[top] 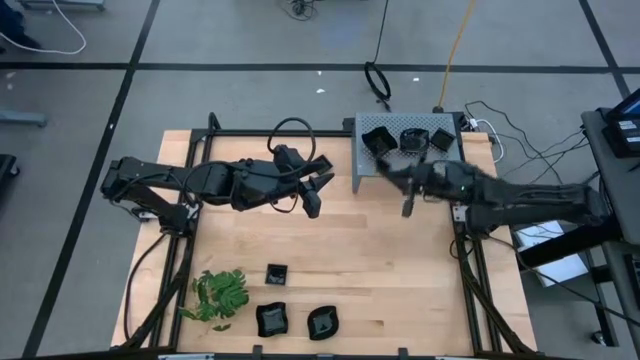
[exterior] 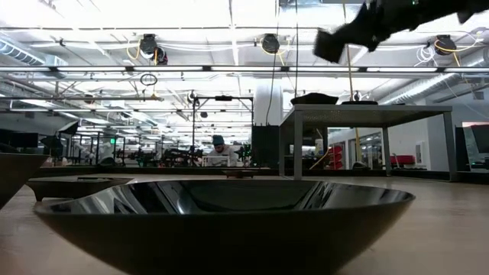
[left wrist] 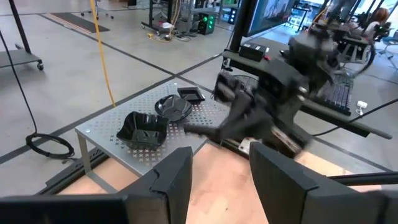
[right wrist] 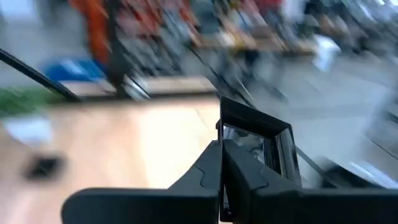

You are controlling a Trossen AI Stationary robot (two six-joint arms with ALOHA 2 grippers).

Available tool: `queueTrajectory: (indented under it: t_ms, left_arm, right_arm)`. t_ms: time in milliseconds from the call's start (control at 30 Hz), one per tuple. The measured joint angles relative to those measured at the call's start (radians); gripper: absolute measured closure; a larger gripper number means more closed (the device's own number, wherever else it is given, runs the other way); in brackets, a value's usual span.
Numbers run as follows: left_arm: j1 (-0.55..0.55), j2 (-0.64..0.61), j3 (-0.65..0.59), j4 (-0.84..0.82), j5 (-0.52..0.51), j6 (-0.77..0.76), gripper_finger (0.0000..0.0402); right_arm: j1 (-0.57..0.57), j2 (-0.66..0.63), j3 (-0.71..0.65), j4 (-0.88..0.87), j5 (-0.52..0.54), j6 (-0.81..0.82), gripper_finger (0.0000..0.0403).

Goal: Pick & Place Mini shaped plates
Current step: Stack the black square plate on top of the black square plate on the shelf

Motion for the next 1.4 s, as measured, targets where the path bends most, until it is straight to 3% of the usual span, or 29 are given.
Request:
queueTrajectory:
  t_ms: [233, 467, 700, 967, 1400]
  left_arm:
    - [0.001, 0.000, 0.000, 0.001, -0.001, 0.072, 0.0238]
    - [0.002, 0.000, 0.000, 0.002, -0.001, 0.078, 0.0238]
    - [0.002, 0.000, 0.000, 0.002, -0.002, 0.081, 0.0238]
    - [0.003, 0.000, 0.000, 0.013, -0.007, 0.223, 0.0238]
    - [0.003, 0.000, 0.000, 0.010, -0.025, 0.393, 0.0238]
  right_arm:
    - [-0.225, -0.023, 0.256, -0.684, 0.045, -0.114, 0.0402]
    - [-0.421, -0.023, 0.381, -0.959, 0.045, -0.226, 0.0403]
    - [-0.564, 0.002, 0.383, -0.998, 0.044, -0.360, 0.0403]
    - [-0.688, 0.088, 0.383, -0.996, 0.119, -0.497, 0.0403]
    - [-0.771, 0.194, 0.382, -0.934, 0.115, -0.607, 0.0403]
